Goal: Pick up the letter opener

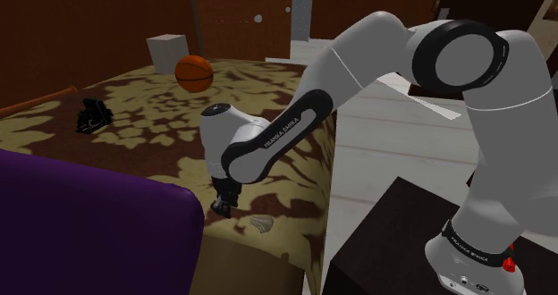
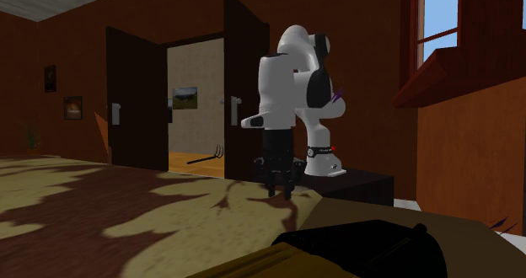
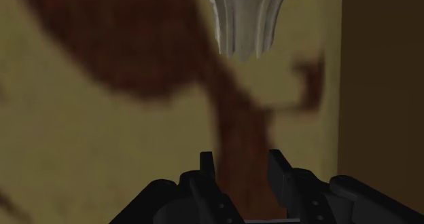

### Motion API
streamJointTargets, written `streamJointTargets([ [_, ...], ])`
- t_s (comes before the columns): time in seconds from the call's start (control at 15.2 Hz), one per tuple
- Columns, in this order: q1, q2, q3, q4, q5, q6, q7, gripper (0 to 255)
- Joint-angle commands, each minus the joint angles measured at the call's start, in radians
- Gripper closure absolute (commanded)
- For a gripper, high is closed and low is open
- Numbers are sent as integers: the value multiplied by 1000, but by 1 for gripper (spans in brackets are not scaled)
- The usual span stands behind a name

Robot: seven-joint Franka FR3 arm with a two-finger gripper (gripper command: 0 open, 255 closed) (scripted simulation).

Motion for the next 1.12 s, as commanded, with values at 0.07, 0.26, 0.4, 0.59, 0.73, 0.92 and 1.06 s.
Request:
streamJointTargets([
  [0.07, 5, 1, 7, -17, 3, 21, 3, 255],
  [0.26, 1, -26, 13, -15, 11, -7, 0, 255],
  [0.4, -1, -43, 17, -12, 16, -26, -3, 255],
  [0.59, -5, -68, 22, -7, 23, -56, -6, 255],
  [0.73, -7, -84, 25, -3, 28, -76, -9, 255],
  [0.92, -10, -106, 29, 6, 35, -106, -12, 255],
  [1.06, -12, -121, 32, 13, 40, -127, -14, 255],
])
